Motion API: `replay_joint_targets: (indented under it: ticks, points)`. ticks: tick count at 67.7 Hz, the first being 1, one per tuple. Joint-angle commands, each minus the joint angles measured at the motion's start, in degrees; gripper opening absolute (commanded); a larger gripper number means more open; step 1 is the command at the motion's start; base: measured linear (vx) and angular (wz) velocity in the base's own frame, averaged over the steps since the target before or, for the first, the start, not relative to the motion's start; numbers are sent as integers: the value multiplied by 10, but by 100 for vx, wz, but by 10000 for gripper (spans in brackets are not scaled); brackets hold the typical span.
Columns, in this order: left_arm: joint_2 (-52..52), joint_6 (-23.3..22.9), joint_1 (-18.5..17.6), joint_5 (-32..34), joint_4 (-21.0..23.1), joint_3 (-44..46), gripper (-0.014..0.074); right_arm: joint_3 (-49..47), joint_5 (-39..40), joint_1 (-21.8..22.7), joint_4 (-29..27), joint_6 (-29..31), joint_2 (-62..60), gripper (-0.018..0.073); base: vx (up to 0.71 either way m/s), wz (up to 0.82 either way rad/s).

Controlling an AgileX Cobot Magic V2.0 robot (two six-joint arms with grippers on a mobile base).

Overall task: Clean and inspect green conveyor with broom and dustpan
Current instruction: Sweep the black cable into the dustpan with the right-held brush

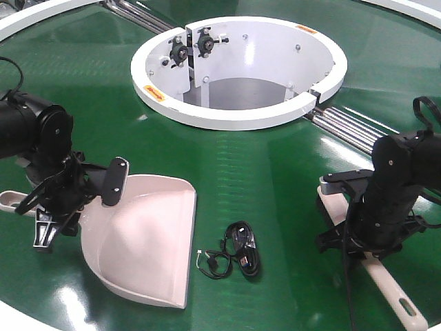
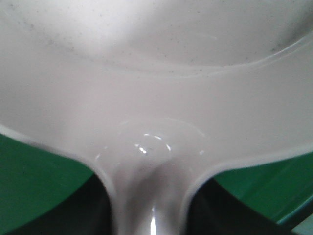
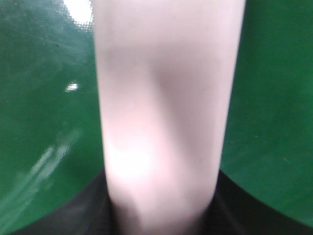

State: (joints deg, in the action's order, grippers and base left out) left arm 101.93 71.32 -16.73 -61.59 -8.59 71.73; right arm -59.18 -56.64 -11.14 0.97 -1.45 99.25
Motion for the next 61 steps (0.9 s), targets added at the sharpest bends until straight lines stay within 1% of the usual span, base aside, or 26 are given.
replay_joint_targets:
  ticks: [1,16,29,39,44,48,53,54,57,61]
  points:
    - [-24,-9,-3,10,3,16,-8,-15,3,0,8,-9,-45,-9,0,0]
    - [-24,-9,-3,10,3,16,-8,-13,-6,0,0,-28,-114,-5,0,0]
    - [-24,-9,-3,10,3,16,-8,-13,-45,0,-21,-35,-171,-5,0,0]
    - [-24,-9,-3,10,3,16,-8,-13,-73,-2,-45,-47,-185,-5,0,0]
    - [-24,-9,-3,10,3,16,-8,-13,-73,-20,-55,-49,-185,-5,0,0]
    - [-24,-9,-3,10,3,16,-8,-13,-67,-50,-54,-63,-185,-5,0,0]
    - [-24,-9,-3,10,3,16,-8,-13,-46,-93,-46,-106,-180,-5,0,0]
    - [-24,-9,-3,10,3,16,-8,-13,-44,-93,-46,-111,-180,-5,0,0]
    - [-24,-9,-3,10,3,16,-8,-13,-34,-118,-45,-133,-171,-5,0,0]
    - [-24,-9,-3,10,3,16,-8,-13,-31,-137,-45,-149,-155,-5,0,0]
